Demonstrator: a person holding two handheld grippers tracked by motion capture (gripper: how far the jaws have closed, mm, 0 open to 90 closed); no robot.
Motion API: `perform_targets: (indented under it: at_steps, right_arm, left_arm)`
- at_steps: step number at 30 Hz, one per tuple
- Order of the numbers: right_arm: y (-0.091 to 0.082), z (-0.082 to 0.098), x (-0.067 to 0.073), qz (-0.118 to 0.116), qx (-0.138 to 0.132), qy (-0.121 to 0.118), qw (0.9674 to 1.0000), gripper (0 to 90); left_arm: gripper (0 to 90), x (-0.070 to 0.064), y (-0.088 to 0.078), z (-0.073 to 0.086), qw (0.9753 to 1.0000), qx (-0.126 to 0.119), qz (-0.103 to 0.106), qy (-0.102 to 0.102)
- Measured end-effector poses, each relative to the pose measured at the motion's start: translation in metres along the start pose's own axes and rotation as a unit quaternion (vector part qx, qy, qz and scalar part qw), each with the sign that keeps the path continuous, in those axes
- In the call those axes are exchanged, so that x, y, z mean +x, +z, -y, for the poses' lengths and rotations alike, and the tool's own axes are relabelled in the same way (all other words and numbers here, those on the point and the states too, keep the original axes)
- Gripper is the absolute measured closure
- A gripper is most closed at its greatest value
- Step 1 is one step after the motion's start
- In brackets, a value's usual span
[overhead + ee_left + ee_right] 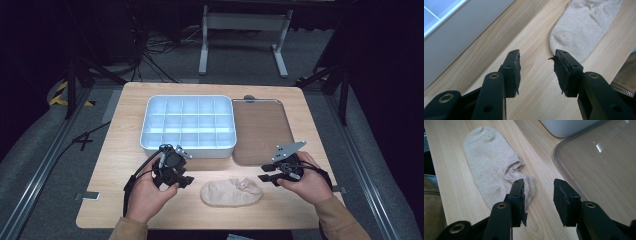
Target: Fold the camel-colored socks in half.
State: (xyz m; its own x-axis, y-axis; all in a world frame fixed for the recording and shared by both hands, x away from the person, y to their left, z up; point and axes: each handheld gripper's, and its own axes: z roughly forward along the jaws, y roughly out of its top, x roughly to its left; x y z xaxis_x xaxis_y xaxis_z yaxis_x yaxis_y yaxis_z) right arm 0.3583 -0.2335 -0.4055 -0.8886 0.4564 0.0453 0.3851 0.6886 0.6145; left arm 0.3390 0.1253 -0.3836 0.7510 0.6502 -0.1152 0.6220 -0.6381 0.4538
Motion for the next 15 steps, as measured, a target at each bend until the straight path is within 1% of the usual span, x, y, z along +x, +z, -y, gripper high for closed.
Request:
perform_targets:
  at_steps: [4, 5, 6, 8, 9, 12, 15]
  right_arm:
    - [0.001, 0.002, 0.001, -0.003, 0.001, 0.002, 1.0000, 60.8]
    - [0.001, 0.002, 0.001, -0.003, 0.000, 0.002, 1.0000, 60.5]
    - [0.000, 0.002, 0.001, -0.003, 0.000, 0.003, 1.0000, 60.3]
    - [0.000, 0.003, 0.001, -0.002, -0.003, 0.004, 1.0000, 59.9]
    - [0.000, 0.003, 0.001, -0.003, -0.004, 0.006, 1.0000, 59.7]
    - [0.000, 0.003, 0.002, -0.002, -0.005, 0.006, 1.0000, 59.2]
    - [0.000, 0.003, 0.003, -0.001, -0.007, 0.004, 1.0000, 59.1]
  left_arm:
    - [56.9, -0.002, -0.004, -0.002, 1.0000, -0.007, 0.000, 0.001]
    - [56.9, -0.003, -0.004, -0.002, 1.0000, -0.008, 0.002, -0.002]
    - [56.9, -0.004, -0.005, -0.003, 1.0000, -0.005, 0.005, -0.003]
    - [57.2, -0.006, -0.003, -0.005, 0.9998, -0.008, 0.016, -0.005]
    - [57.9, -0.008, -0.003, -0.005, 0.9997, -0.005, 0.020, -0.012]
    - [57.9, -0.014, 0.001, -0.007, 0.9998, -0.008, 0.010, -0.015]
    - [59.4, -0.019, 0.005, -0.008, 0.9996, -0.020, 0.008, -0.017]
